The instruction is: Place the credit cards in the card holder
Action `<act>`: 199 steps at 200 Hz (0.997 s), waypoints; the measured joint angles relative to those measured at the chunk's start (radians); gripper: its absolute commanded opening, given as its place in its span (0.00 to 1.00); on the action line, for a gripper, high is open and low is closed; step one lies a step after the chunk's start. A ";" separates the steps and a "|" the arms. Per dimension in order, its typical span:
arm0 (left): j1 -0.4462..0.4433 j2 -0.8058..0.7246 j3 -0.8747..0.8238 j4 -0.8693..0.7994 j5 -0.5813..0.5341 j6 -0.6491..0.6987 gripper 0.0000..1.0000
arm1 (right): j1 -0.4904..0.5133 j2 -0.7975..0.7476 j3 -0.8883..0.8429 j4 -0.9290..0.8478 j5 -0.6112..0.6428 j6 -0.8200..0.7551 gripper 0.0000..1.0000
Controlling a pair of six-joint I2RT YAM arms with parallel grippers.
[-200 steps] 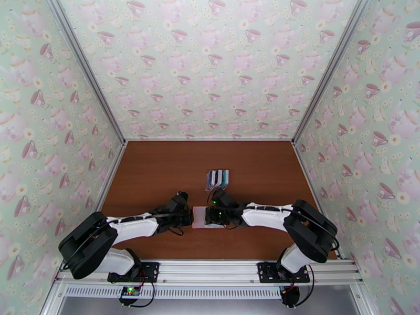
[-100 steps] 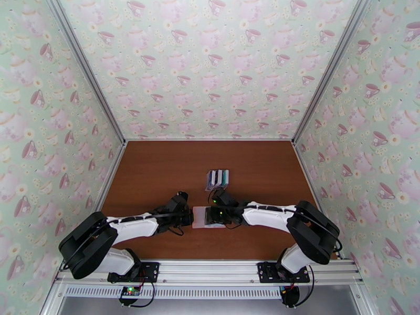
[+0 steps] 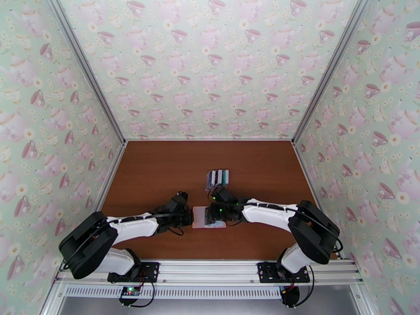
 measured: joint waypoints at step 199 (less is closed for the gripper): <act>0.000 0.007 0.009 -0.007 0.002 0.000 0.00 | 0.002 0.071 0.086 -0.082 0.021 -0.034 0.35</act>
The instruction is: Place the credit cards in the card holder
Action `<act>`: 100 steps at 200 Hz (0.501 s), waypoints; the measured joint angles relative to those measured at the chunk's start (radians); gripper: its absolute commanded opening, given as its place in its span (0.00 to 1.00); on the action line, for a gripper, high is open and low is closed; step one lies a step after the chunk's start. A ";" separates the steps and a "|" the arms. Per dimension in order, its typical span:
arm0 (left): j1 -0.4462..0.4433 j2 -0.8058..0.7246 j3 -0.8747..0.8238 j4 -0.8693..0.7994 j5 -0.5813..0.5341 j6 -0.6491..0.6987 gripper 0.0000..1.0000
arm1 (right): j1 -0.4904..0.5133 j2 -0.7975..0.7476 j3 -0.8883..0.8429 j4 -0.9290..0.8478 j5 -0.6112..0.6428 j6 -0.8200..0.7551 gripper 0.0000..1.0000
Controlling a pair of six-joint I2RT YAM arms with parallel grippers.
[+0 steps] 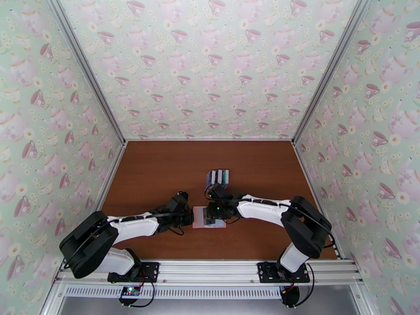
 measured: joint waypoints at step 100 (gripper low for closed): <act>0.000 0.005 0.005 -0.003 0.003 0.000 0.00 | 0.028 0.029 0.019 0.002 -0.015 0.001 0.35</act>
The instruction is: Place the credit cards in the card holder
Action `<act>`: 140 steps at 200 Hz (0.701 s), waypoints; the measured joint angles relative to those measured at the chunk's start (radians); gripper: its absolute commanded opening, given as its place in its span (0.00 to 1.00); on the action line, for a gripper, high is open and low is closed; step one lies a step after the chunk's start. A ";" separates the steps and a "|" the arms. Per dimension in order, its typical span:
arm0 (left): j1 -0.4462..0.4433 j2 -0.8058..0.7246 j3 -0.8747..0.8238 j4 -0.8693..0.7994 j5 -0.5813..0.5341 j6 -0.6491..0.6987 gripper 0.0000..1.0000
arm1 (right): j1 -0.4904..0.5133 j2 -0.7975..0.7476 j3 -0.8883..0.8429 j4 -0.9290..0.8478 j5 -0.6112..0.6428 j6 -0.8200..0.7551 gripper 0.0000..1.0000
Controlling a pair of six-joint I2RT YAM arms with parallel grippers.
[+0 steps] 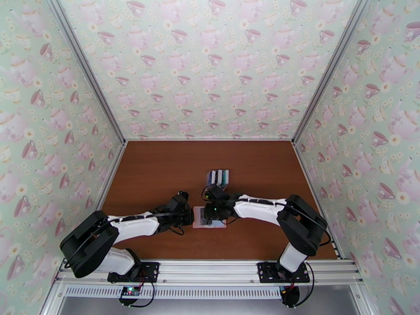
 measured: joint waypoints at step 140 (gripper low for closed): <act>0.000 0.015 0.017 -0.006 0.005 0.000 0.00 | 0.035 0.031 0.026 0.021 -0.016 0.004 0.34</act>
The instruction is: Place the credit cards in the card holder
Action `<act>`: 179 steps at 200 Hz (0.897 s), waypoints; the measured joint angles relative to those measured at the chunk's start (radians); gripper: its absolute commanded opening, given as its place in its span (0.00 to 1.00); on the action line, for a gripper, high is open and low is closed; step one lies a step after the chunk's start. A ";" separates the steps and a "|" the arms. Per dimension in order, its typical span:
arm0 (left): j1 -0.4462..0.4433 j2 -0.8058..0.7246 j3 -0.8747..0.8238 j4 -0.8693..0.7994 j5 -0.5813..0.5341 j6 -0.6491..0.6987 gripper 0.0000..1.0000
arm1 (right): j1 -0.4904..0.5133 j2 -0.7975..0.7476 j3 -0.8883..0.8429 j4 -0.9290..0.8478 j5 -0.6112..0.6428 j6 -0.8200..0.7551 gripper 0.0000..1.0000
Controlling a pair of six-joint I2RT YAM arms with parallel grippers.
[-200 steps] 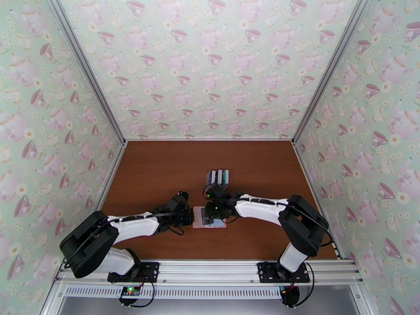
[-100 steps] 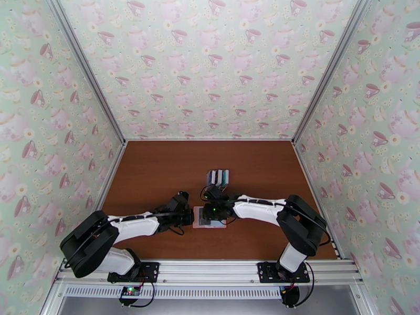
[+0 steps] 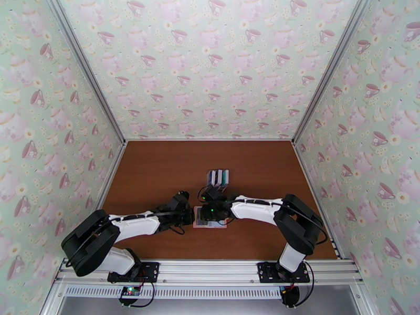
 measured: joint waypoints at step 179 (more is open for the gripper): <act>0.028 0.002 0.139 -0.233 0.000 0.075 0.12 | -0.002 -0.064 0.051 -0.053 0.017 -0.012 0.35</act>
